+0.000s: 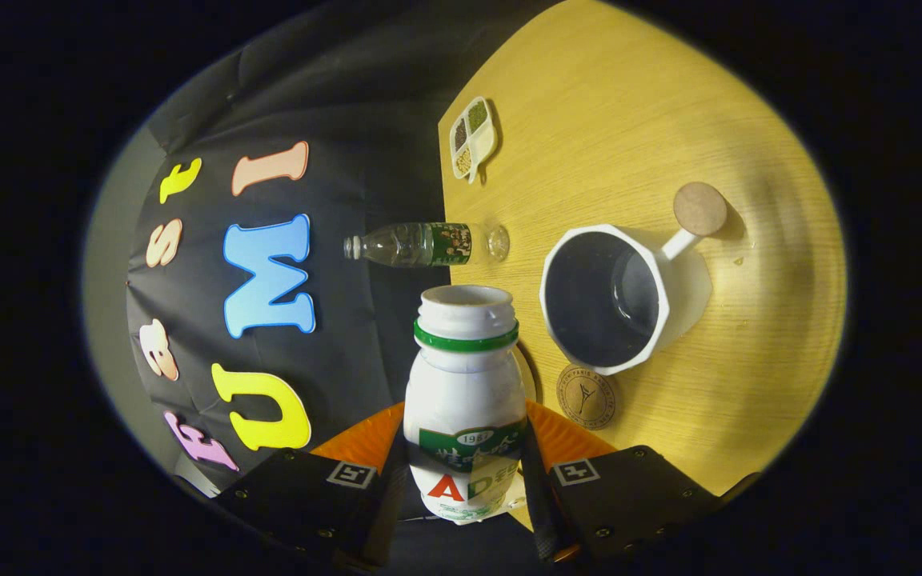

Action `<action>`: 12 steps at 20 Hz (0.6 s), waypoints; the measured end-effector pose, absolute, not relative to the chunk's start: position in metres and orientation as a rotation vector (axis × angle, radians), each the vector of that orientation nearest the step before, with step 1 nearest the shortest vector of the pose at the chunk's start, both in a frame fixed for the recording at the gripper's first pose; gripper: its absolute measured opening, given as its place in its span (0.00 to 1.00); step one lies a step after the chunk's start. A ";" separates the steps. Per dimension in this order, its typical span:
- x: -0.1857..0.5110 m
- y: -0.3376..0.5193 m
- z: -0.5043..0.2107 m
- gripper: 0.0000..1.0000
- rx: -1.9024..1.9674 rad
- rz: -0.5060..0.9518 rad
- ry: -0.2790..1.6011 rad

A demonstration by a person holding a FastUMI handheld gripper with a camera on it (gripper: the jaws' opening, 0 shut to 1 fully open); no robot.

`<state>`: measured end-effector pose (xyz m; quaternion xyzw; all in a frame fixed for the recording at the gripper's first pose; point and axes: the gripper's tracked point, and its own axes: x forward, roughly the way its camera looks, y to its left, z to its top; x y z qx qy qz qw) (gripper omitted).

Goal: Take the bottle from table, then pour the juice into the cup, finally place the bottle on the coaster

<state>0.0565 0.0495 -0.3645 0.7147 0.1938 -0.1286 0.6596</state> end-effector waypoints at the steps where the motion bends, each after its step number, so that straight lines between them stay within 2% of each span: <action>1: 0.057 0.049 -0.363 0.66 1.587 -0.287 0.439; 12: 0.057 0.058 -0.368 0.66 1.379 -0.250 0.480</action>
